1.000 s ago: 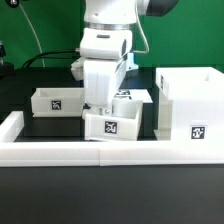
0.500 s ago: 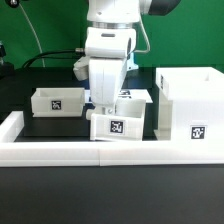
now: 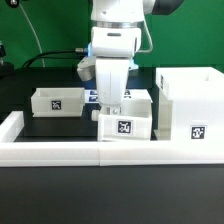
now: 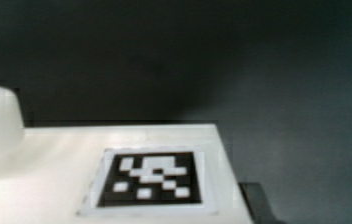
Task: Assemble drawer
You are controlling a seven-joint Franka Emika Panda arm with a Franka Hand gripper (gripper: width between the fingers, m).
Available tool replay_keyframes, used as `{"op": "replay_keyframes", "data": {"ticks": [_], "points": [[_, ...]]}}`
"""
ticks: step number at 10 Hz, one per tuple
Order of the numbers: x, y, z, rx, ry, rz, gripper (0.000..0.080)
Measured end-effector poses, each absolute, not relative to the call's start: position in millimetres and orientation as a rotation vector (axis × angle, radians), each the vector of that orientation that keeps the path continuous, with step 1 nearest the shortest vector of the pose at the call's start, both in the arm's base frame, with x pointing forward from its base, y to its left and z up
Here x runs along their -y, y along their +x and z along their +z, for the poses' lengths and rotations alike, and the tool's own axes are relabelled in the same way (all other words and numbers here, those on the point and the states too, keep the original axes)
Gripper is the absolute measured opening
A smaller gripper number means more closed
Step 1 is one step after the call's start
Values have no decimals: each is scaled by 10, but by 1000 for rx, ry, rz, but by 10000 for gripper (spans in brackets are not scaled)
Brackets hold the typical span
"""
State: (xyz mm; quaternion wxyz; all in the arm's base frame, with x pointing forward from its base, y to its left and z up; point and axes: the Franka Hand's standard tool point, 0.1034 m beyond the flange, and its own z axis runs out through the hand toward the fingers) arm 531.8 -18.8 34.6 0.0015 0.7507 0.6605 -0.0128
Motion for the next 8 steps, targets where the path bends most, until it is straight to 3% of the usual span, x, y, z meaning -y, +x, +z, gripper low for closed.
{"op": "replay_keyframes", "data": {"ticks": [8], "points": [[208,5319,287,-2157,2283,-56,42]]}}
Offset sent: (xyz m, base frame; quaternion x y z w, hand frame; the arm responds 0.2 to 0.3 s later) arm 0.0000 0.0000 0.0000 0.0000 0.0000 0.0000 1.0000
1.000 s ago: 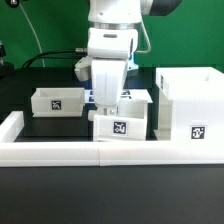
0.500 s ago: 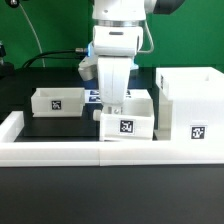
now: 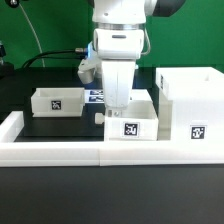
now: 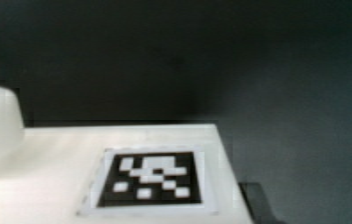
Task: Assemble drawer
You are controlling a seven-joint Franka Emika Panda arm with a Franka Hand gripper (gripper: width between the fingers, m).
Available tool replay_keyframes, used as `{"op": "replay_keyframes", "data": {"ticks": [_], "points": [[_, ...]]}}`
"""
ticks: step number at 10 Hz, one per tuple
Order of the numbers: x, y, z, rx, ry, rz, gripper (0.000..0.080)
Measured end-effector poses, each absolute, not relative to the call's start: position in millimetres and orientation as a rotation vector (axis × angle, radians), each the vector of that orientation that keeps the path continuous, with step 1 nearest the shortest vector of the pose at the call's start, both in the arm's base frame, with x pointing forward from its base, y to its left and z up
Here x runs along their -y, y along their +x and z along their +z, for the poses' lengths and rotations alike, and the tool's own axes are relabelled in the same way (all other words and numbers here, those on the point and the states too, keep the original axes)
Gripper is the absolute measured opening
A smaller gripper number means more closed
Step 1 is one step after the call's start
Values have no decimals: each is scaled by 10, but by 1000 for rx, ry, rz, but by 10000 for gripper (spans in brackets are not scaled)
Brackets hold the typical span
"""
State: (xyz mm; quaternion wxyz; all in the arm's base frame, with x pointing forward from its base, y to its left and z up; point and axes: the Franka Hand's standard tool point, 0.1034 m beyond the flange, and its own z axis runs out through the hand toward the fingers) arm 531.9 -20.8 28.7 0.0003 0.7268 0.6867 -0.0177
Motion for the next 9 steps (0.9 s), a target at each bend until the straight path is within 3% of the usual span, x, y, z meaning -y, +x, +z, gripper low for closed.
{"op": "replay_keyframes", "data": {"ticks": [9], "points": [[176,5305,221,-2093,2335,-44,42]]}}
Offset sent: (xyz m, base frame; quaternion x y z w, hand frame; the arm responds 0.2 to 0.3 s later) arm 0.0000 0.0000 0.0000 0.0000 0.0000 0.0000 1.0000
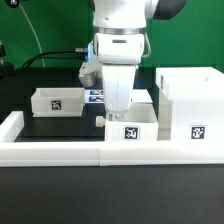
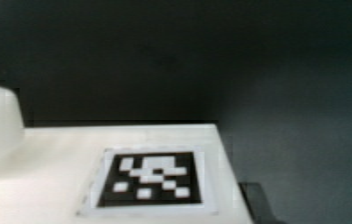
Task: Assemble drawer
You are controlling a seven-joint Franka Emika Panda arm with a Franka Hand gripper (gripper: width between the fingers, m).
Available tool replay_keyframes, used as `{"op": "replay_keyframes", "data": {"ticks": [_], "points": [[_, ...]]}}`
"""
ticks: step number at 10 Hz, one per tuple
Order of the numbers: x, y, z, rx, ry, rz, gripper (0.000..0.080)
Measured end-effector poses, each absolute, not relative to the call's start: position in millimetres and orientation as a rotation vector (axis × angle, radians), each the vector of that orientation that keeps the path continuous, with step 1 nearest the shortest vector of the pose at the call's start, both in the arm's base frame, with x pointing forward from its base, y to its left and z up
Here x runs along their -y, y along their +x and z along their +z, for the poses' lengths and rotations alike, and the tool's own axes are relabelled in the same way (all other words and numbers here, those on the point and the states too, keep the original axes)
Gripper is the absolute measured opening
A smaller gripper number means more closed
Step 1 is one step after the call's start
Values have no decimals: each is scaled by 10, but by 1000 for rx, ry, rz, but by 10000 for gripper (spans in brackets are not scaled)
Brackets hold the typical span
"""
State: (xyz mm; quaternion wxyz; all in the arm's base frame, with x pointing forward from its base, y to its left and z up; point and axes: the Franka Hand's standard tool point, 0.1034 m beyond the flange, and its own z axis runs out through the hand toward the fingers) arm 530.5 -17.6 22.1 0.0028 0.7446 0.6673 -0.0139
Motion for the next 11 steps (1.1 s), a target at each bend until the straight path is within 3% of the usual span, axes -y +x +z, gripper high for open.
{"op": "replay_keyframes", "data": {"ticks": [11], "points": [[121,5331,204,-2088,2332,-30,43]]}}
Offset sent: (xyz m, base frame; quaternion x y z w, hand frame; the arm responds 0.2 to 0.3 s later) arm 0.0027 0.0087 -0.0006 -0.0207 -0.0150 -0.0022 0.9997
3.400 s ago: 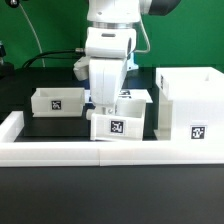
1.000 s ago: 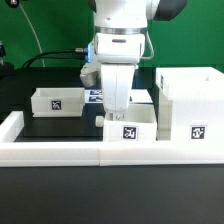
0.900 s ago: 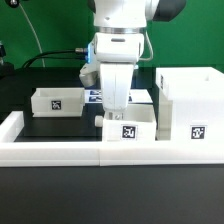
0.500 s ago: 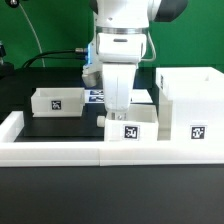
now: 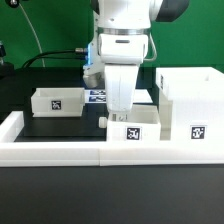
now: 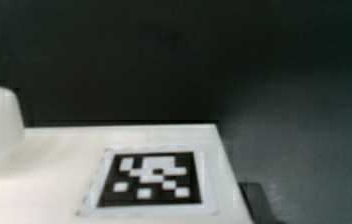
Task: Assemble drawer
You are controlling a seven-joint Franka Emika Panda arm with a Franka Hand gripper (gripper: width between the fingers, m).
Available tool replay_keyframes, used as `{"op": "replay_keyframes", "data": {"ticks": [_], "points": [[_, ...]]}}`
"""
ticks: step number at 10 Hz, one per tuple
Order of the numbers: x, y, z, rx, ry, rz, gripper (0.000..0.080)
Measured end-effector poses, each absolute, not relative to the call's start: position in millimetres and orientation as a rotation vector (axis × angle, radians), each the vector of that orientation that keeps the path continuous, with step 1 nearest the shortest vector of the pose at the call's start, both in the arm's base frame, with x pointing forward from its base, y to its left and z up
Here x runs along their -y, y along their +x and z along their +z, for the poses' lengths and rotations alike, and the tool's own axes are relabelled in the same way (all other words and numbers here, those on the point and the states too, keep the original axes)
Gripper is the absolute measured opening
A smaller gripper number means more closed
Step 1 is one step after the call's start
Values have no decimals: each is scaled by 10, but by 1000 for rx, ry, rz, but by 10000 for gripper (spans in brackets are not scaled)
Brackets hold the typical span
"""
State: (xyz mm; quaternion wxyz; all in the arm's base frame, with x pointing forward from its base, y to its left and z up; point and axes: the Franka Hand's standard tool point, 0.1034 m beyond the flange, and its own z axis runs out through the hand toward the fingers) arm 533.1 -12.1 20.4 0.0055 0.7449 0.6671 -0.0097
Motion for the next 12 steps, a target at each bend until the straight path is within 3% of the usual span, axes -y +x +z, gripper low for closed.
{"op": "replay_keyframes", "data": {"ticks": [12], "points": [[72,5382,230,-2153,2257,-40,44]]}}
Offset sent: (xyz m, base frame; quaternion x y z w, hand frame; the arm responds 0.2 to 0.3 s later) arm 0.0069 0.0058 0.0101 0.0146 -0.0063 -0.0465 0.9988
